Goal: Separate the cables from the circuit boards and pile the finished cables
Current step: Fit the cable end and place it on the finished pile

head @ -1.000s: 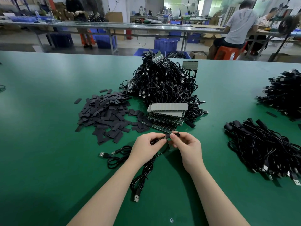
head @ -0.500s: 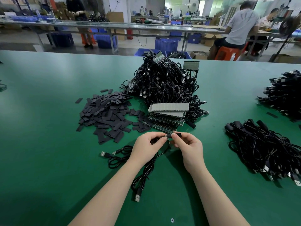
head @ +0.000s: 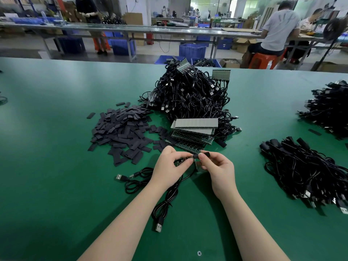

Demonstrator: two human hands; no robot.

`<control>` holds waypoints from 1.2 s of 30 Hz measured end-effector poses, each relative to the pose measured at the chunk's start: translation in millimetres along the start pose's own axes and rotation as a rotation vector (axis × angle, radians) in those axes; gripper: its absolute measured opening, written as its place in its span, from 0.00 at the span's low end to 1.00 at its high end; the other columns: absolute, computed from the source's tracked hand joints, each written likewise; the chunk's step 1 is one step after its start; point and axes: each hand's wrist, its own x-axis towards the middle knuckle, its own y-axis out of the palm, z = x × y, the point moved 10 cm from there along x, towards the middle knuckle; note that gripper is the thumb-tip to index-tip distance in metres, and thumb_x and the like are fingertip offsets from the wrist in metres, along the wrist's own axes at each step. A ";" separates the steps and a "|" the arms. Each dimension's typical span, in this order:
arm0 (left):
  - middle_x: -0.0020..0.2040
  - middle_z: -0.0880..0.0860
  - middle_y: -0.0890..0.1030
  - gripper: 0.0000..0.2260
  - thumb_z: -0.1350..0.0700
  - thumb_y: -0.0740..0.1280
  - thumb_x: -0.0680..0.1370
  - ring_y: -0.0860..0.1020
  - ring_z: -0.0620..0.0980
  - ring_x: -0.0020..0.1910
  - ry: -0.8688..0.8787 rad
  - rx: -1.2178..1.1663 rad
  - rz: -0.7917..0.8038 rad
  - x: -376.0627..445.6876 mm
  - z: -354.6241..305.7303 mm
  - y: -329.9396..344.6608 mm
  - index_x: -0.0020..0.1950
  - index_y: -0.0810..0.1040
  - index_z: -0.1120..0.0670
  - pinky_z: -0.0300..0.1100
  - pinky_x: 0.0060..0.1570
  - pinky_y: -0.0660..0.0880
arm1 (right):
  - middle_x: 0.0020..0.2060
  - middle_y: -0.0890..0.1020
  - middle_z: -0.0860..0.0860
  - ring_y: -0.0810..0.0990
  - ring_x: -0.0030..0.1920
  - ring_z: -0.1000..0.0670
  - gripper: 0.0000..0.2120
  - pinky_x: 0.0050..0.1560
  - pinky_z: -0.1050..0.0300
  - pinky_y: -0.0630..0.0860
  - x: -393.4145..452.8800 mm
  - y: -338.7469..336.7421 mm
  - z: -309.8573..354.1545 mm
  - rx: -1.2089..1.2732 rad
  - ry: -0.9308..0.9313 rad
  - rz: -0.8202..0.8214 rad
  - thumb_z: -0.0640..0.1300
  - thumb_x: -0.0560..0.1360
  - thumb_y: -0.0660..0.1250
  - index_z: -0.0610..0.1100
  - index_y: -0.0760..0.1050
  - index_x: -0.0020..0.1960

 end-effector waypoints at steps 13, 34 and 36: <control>0.50 0.35 0.80 0.08 0.45 0.70 0.75 0.76 0.32 0.54 0.019 -0.105 0.040 -1.0 1.0 4.5 0.47 0.77 0.29 0.36 0.56 0.73 | 0.35 0.85 0.49 0.83 0.35 0.53 0.06 0.37 0.65 0.77 0.0 0.4 -0.2 -0.011 -0.001 0.018 0.36 0.72 0.75 0.46 0.85 0.42; 0.51 0.37 0.82 0.08 0.45 0.70 0.75 0.77 0.34 0.53 0.028 -0.130 0.057 -1.3 0.7 6.6 0.50 0.79 0.31 0.38 0.57 0.74 | 0.36 0.85 0.45 0.79 0.36 0.50 0.05 0.37 0.63 0.77 0.0 1.4 -0.3 -0.059 -0.010 0.018 0.36 0.73 0.75 0.45 0.84 0.42; 0.51 0.38 0.82 0.08 0.47 0.70 0.75 0.78 0.34 0.53 0.024 -0.143 0.059 -0.7 2.7 7.7 0.52 0.81 0.36 0.37 0.57 0.74 | 0.36 0.85 0.46 0.79 0.36 0.50 0.05 0.37 0.64 0.77 0.5 1.2 -0.5 -0.068 -0.010 0.022 0.36 0.73 0.75 0.45 0.84 0.42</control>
